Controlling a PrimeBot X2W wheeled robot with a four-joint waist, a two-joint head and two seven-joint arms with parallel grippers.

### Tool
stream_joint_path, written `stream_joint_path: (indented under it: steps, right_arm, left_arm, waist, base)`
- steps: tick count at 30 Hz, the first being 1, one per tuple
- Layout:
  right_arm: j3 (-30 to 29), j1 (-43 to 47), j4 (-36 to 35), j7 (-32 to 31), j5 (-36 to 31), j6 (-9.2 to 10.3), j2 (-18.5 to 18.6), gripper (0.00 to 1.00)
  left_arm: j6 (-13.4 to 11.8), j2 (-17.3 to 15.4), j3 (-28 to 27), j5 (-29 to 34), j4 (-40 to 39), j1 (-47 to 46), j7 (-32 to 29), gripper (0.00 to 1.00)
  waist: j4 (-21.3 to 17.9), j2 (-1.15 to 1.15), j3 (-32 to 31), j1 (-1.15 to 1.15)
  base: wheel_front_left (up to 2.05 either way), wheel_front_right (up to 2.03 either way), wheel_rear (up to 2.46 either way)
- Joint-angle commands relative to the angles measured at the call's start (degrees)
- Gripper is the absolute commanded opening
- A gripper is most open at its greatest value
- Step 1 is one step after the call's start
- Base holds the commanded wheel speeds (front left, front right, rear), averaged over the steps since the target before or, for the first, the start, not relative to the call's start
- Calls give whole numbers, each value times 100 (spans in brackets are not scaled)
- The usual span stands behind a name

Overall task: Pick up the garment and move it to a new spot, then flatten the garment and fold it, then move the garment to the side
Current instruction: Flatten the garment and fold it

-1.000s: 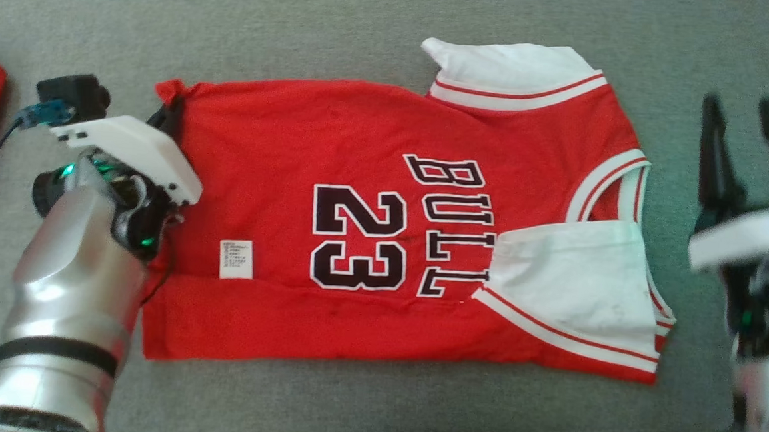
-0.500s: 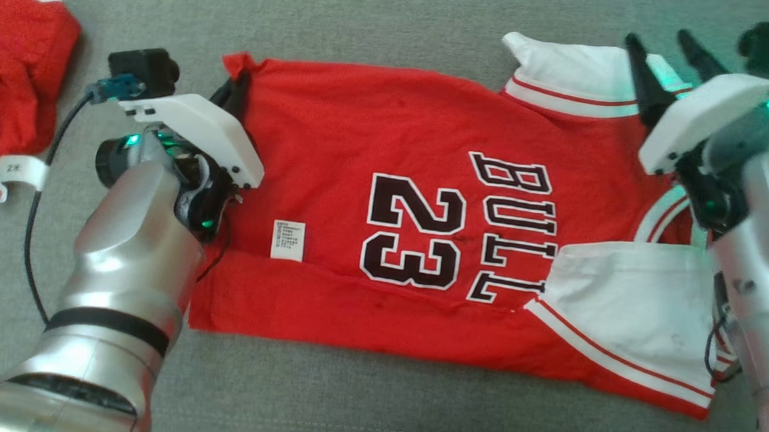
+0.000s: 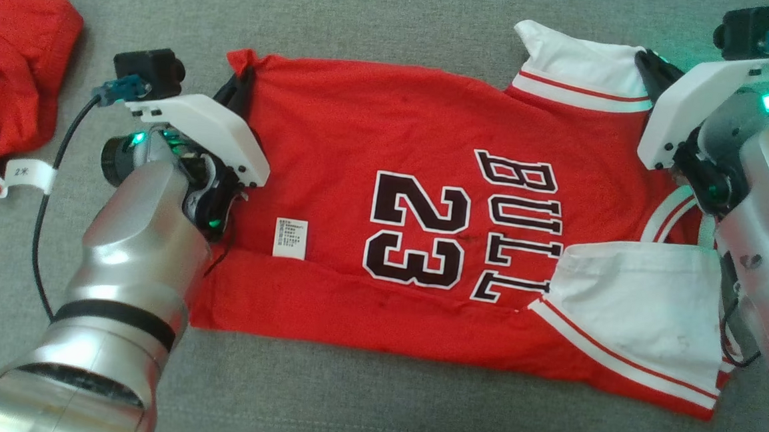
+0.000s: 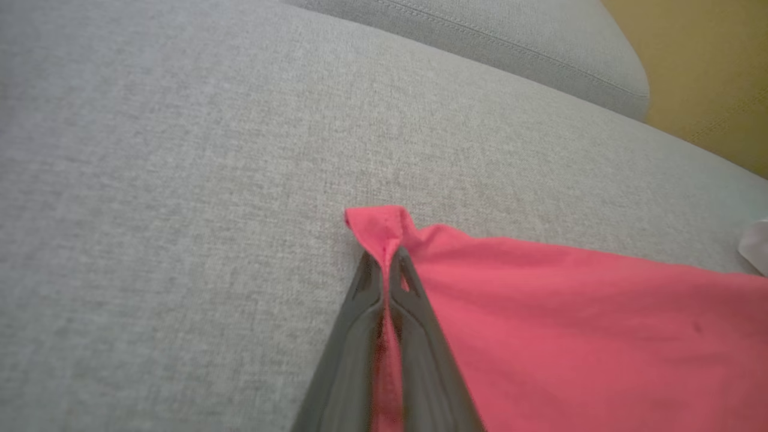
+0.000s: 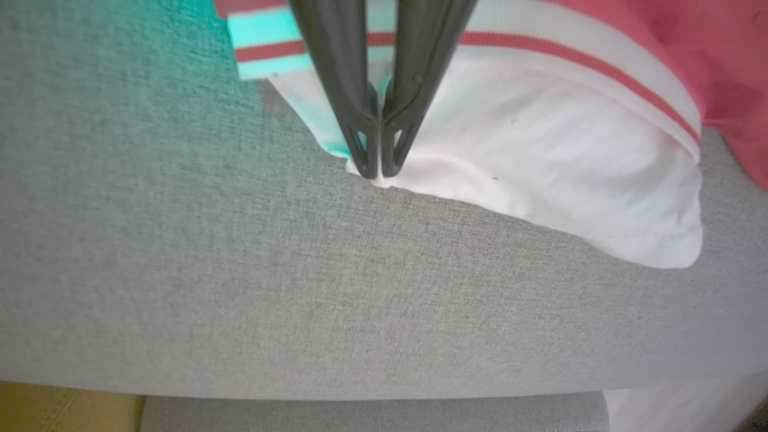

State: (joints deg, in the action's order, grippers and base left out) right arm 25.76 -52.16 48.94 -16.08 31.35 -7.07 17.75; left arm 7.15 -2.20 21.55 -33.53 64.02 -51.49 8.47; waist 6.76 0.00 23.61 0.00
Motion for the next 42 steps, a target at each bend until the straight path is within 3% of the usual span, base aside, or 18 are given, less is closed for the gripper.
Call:
stream_joint_path:
  steps: [1,18,30,42]
  right_arm:
    - [111,-38,-164,204,97,-42,36,0]
    - [179,811,-1410,1155,754,-42,467,0]
    - [-446,2701,-3077,1488,747,-42,572,0]
    - [-1272,4401,-4612,925,30,-42,-8,0]
  left_arm:
    - [28,-211,-61,-9,-80,-224,128,0]
    - [14,-675,-168,-121,-901,480,627,0]
    - [-204,-839,-492,-360,-2271,1894,644,0]
    - [-724,-1170,-720,-666,-3691,3277,156,0]
  waist:
    - [-15,0,8,0]
    - [-250,0,-397,0]
    - [-452,0,-579,0]
    - [-638,0,-548,0]
  base:
    - [0,0,0]
    - [0,0,0]
    - [0,0,0]
    - [0,0,0]
